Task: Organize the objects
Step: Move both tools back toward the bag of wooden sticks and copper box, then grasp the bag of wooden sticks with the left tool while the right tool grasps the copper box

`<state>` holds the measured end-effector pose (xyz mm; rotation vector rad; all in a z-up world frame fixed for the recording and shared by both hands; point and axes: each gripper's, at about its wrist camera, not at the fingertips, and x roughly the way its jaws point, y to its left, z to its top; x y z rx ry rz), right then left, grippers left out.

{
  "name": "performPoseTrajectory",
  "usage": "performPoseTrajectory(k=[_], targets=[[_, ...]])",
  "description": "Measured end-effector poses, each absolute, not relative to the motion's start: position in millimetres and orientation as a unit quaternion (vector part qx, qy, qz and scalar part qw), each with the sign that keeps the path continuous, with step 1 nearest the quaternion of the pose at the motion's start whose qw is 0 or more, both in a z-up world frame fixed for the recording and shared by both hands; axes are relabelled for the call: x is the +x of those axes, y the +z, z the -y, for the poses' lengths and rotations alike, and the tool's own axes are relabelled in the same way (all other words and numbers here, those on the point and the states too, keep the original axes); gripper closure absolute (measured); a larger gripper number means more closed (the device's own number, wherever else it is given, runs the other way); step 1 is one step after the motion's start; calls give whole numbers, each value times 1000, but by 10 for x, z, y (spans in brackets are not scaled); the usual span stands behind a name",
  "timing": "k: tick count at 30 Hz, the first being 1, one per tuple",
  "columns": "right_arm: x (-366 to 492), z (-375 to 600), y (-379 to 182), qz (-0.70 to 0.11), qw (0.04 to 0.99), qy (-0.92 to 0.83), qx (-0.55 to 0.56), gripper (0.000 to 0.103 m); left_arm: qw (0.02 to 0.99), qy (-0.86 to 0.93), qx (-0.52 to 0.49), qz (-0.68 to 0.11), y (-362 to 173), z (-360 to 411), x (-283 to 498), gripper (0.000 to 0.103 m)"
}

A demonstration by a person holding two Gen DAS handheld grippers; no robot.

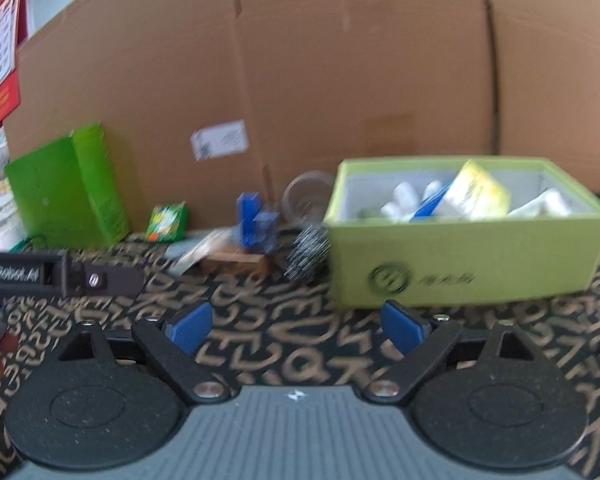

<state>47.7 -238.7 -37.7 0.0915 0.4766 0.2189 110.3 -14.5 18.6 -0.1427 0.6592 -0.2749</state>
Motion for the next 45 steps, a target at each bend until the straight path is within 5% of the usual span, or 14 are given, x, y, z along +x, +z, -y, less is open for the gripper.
performPoseTrajectory(k=[9,12,16,18,19,20,27,41,45], targets=[[486,2071,-536,-266,956,121,30,8,932,-117,-71,-336,11,20,1677,0],[481,2068,-538,-269,956,117,28,8,927,-129,-77,-342,-35,87,1994,10],[506,2063,-549,-273,954,117,27,8,916,-135,-84,-369,-127,180,2342,32],[565,2038,-554,-273,954,120,24,10,908,-150,-88,-381,-187,202,2441,57],[605,2018,-556,-272,954,124,21,11,903,-159,-85,-390,-220,206,2479,82],[652,1996,-559,-270,954,129,18,12,896,-170,-86,-402,-253,194,2500,95],[1181,1729,-579,-274,946,169,-20,21,894,-183,-83,-401,-187,-237,2144,100],[2053,1427,-736,-292,941,162,-49,20,905,-160,-102,-381,-126,-987,1528,96],[1918,1469,-710,-319,923,214,-28,68,906,-171,-102,-374,-101,-968,1561,90]])
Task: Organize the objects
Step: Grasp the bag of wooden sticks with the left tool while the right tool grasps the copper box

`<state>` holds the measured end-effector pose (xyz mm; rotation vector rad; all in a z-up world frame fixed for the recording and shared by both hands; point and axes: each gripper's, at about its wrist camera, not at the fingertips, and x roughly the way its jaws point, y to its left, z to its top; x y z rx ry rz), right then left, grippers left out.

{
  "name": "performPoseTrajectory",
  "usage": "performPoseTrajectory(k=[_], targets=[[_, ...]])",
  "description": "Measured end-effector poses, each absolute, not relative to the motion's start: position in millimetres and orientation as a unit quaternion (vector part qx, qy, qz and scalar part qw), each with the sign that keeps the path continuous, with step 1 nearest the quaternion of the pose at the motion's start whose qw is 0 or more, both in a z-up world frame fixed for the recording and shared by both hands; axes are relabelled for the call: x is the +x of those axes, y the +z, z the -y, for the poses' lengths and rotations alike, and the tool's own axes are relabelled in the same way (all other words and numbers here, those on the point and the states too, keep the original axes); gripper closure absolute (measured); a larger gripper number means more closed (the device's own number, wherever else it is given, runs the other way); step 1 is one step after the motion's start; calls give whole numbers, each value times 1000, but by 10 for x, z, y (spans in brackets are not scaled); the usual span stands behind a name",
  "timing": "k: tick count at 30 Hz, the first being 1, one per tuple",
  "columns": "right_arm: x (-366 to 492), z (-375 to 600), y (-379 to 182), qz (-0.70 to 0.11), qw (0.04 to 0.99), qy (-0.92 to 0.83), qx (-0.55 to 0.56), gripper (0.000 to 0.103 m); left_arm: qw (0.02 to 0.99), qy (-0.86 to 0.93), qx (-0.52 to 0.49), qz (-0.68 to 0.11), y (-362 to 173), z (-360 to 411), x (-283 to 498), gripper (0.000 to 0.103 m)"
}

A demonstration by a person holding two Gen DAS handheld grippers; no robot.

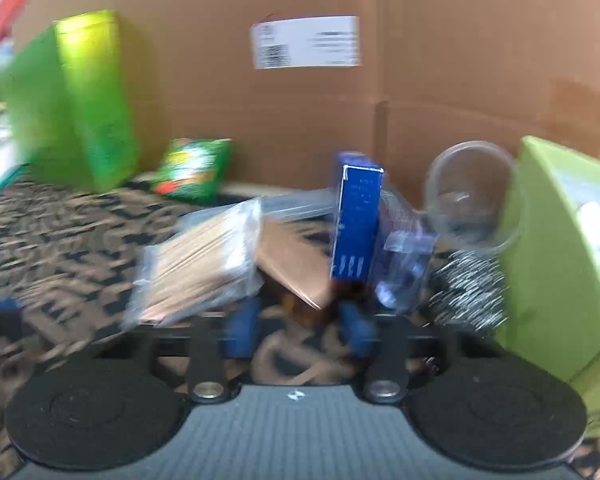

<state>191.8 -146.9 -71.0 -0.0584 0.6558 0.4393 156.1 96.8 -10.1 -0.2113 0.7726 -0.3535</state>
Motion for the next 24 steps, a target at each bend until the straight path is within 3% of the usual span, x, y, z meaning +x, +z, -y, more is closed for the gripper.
performPoseTrajectory(k=[3,5,6,10,12,16,18,19,24], targets=[[1715,1423,-662,-317,912,254,-51,68,908,-185,-92,-364,-95,-867,1634,82],[1664,1404,-646,-298,923,230,-79,68,911,-195,-84,-353,-82,-794,1712,48],[1682,1393,-651,-298,924,225,-88,66,913,-198,-79,-348,-75,-757,1756,42],[1817,1352,-689,-298,928,207,-89,56,919,-205,-53,-333,-68,-640,1955,40],[1859,1320,-695,-285,935,194,-90,46,920,-204,-52,-332,-84,-622,2055,33],[1963,1230,-699,-272,939,185,-102,45,919,-211,-32,-332,-129,-536,2249,23],[2011,1223,-700,-273,937,193,-98,49,920,-209,-19,-332,-166,-477,2328,19],[2032,1235,-702,-284,933,202,-88,63,918,-210,-12,-335,-189,-448,2372,17],[1808,1352,-655,-308,928,196,-68,67,913,-205,-1,-354,-294,-351,2480,18]])
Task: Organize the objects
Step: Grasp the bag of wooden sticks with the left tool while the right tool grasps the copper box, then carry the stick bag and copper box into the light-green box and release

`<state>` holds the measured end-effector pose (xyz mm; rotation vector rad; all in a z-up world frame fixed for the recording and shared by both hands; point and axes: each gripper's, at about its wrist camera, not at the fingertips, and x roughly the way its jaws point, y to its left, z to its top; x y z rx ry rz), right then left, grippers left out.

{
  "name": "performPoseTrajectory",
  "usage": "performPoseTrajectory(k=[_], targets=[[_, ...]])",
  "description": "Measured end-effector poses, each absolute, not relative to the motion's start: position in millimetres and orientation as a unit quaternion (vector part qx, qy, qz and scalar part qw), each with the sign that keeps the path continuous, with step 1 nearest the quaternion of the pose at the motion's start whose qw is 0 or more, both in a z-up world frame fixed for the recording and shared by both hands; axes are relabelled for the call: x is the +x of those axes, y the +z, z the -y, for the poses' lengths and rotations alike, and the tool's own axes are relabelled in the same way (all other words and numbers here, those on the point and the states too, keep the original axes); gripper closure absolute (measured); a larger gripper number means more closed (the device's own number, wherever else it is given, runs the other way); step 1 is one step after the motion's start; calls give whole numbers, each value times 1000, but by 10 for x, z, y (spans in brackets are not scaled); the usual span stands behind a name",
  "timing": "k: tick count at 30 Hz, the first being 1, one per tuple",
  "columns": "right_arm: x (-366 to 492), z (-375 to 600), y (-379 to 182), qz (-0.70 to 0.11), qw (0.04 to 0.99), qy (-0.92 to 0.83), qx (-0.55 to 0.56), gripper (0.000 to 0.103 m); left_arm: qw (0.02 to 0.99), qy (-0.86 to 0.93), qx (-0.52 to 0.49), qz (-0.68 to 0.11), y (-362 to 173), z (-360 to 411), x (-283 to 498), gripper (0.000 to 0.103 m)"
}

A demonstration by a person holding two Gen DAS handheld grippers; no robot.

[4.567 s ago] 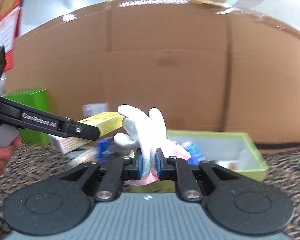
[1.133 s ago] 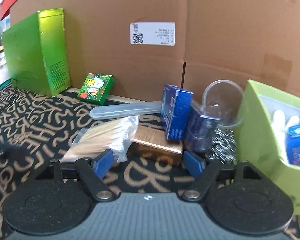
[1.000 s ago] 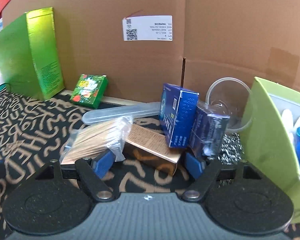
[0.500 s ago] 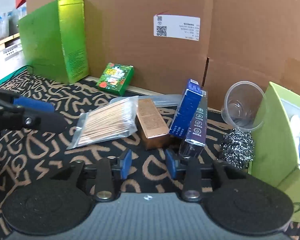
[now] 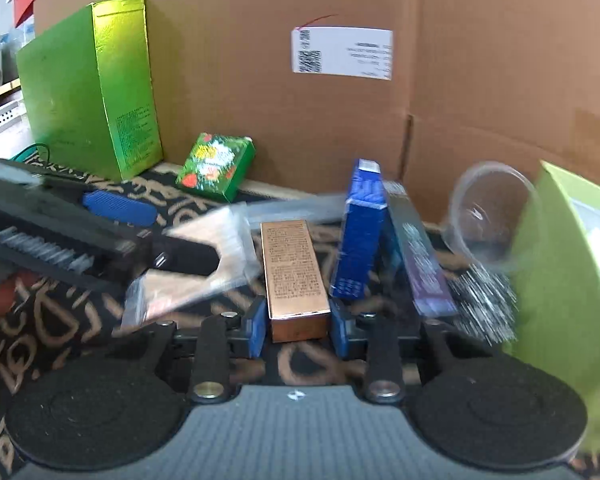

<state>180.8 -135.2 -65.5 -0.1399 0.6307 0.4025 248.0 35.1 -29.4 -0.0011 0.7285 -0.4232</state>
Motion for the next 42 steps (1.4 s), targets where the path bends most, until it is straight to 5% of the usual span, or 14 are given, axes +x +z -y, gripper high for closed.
performPoseTrajectory(k=[3,7,8,13,15,22,29,34,42], targets=[[1487,1473,-640,-320,927,191,-41,67,910,-197,19,-365,-354,-260,2523,27],[1045,1650,-656,-332,922,197,-17,67,908,-193,57,-367,-358,-140,2453,69],[942,1688,-662,-335,921,199,-14,67,905,-200,56,-372,-341,-127,2399,71],[604,1731,-640,-335,915,220,-39,66,886,-225,58,-402,-246,-82,1847,72],[580,1722,-628,-328,918,217,-47,54,886,-227,60,-399,-206,-73,1618,71],[735,1657,-620,-314,927,202,-39,53,898,-189,74,-390,-197,2,1420,57],[789,1613,-721,-322,925,199,-29,68,899,-177,59,-396,-225,-53,1448,59],[724,1650,-686,-317,927,202,-24,69,893,-193,38,-404,-157,-37,1421,76],[589,1938,-359,-265,946,185,-8,69,909,-232,38,-344,384,300,1258,76]])
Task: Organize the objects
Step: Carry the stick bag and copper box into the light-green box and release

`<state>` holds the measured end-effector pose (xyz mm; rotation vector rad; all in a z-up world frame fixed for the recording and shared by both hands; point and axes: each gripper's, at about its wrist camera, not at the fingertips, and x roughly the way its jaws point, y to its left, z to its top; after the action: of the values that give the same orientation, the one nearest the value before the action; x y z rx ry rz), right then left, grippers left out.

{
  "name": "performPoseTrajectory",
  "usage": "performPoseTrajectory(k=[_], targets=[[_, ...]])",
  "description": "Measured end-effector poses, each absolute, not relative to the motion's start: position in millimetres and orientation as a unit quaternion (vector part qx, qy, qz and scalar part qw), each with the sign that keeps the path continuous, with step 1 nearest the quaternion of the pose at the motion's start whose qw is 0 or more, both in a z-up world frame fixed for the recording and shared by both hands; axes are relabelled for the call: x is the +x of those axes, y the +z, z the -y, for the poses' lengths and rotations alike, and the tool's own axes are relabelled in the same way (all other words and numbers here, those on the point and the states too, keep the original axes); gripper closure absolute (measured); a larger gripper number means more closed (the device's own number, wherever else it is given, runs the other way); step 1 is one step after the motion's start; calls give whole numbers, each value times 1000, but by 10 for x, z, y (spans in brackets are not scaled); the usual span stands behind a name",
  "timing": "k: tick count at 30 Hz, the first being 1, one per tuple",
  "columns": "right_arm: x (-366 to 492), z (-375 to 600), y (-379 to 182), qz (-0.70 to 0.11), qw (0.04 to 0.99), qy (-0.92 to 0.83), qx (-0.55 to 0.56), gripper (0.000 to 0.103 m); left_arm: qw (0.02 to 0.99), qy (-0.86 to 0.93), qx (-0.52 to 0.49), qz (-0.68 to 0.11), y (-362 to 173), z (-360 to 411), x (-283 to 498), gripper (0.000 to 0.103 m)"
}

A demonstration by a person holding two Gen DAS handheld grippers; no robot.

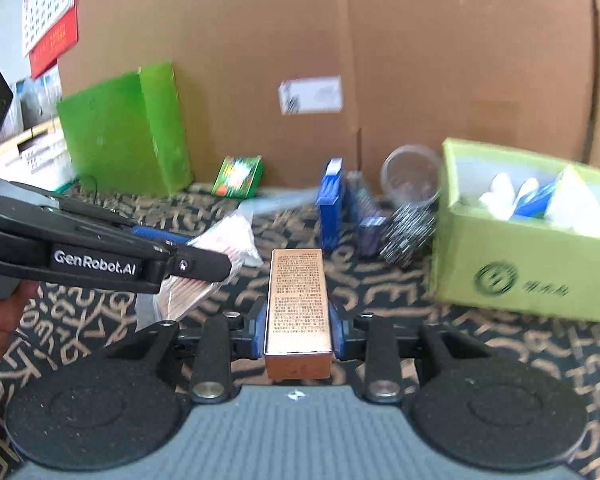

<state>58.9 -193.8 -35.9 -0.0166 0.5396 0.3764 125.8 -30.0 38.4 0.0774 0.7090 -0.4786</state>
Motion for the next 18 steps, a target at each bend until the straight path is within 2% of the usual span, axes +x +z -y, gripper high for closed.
performPoseTrajectory(k=[9,18], targets=[[499,2569,75,-192,974,120,12,69,913,-284,35,-292,909,1018,1370,76],[711,3318,273,-159,986,24,37,69,911,-292,38,-290,1014,1790,1745,76]])
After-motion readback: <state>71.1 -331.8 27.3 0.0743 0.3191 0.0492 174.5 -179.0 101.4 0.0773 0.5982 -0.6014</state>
